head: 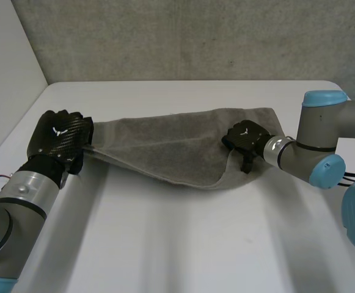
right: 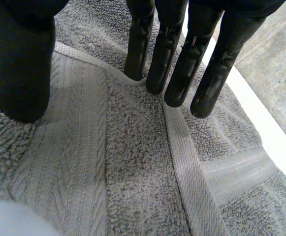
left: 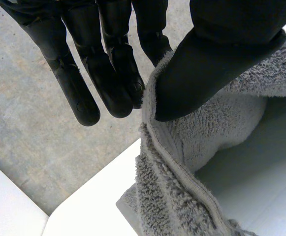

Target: Fold the towel.

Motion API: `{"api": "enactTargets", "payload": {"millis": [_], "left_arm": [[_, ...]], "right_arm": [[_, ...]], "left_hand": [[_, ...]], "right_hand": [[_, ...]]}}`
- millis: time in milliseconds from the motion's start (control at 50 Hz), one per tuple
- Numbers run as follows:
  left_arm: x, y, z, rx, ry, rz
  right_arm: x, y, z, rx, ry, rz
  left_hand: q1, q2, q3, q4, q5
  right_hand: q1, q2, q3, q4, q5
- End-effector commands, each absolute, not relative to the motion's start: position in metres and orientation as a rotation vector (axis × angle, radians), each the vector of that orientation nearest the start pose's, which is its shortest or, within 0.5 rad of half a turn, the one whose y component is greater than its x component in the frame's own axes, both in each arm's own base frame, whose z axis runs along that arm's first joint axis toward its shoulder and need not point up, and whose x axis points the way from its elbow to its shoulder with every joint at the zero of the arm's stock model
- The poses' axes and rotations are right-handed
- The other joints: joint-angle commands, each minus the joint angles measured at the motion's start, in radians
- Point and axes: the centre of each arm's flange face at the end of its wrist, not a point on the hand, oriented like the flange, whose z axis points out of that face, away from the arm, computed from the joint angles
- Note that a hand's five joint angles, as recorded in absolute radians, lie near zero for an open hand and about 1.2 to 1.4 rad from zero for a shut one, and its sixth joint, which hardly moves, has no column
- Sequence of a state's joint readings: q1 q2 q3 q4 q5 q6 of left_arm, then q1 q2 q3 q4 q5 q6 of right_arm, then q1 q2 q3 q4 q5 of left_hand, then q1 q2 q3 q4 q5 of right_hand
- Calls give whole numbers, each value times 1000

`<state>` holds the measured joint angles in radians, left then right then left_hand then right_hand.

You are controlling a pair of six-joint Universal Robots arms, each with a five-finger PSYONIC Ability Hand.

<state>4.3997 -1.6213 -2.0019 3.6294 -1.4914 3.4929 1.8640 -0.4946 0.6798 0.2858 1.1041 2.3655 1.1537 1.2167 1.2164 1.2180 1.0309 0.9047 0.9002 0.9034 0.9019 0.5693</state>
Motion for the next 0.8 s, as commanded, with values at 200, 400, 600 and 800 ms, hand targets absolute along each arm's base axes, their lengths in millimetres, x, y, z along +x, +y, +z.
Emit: {"api": "enactTargets", "payload": {"millis": [200, 400, 600, 800], "left_arm": [[-222, -237, 211, 809, 2082, -2247], [-222, -237, 212, 809, 2080, -2249], [-221, -236, 212, 807, 2080, -2248], [-220, -232, 210, 813, 2087, -2243]], "right_arm": [[286, -380, 129, -1580, 1987, -1617], [275, -365, 150, -1567, 2008, -1605], [233, -336, 155, -1489, 2146, -1504], [198, -306, 162, -1431, 2212, -1519]], "left_hand": [[243, 180, 180, 178, 191], [243, 180, 180, 178, 191], [243, 180, 180, 178, 191], [243, 180, 180, 178, 191]], "right_hand": [[492, 496, 493, 494, 652], [492, 496, 493, 494, 652], [492, 496, 493, 494, 652], [492, 496, 493, 494, 652]]}}
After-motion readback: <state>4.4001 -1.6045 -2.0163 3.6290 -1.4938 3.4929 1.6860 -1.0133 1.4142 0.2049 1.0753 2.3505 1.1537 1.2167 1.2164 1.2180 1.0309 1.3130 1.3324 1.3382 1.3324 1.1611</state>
